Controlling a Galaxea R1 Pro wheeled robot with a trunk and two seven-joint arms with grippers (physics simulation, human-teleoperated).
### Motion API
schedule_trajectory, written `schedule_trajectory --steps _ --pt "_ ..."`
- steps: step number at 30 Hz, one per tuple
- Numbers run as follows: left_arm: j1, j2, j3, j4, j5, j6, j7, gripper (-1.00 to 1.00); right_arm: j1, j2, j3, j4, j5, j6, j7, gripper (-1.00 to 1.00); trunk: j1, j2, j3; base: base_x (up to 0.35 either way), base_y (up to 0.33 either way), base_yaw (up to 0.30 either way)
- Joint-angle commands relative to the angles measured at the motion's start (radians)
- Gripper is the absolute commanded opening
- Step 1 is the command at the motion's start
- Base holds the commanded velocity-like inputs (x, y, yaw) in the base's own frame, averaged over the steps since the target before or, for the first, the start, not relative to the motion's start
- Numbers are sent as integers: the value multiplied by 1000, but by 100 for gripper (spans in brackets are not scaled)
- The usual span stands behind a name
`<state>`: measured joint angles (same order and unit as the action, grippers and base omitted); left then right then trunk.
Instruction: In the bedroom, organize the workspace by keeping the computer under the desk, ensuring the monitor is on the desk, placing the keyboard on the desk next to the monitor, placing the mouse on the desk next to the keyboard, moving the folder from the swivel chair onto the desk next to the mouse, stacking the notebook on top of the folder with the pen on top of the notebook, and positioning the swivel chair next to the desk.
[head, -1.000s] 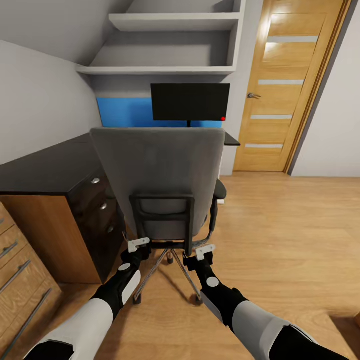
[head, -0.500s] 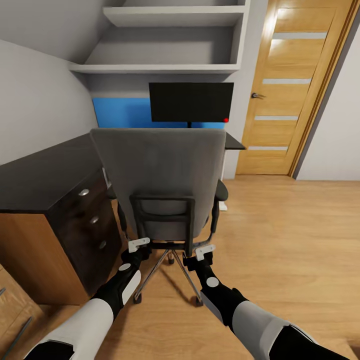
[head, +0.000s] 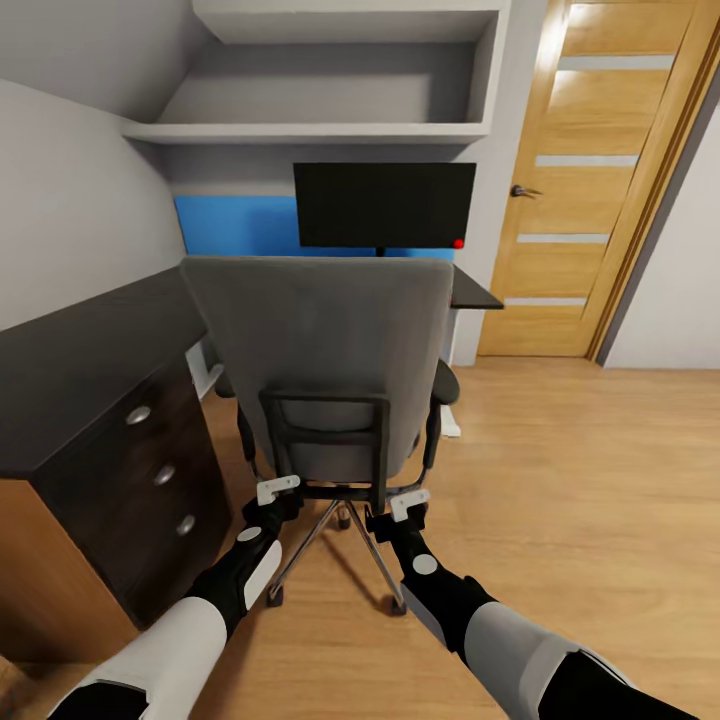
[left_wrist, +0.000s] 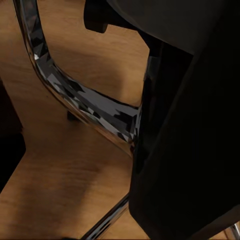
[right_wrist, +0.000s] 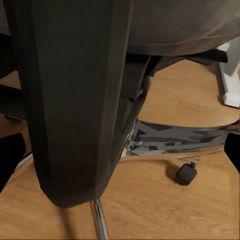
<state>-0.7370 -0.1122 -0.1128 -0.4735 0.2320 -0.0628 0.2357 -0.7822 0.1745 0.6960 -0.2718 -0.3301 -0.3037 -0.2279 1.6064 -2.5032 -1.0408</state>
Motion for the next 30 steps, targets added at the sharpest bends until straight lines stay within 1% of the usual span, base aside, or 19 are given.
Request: schedule_trajectory --steps 1,30 --pt "-1 2 -4 0 6 -5 11 100 -2 0 -4 2 -14 -8 -10 100 0 0 -1 322 0 0" --pt "-1 2 -4 0 6 -5 11 100 -2 0 -4 2 -14 -8 -10 100 0 0 -1 321 0 0"
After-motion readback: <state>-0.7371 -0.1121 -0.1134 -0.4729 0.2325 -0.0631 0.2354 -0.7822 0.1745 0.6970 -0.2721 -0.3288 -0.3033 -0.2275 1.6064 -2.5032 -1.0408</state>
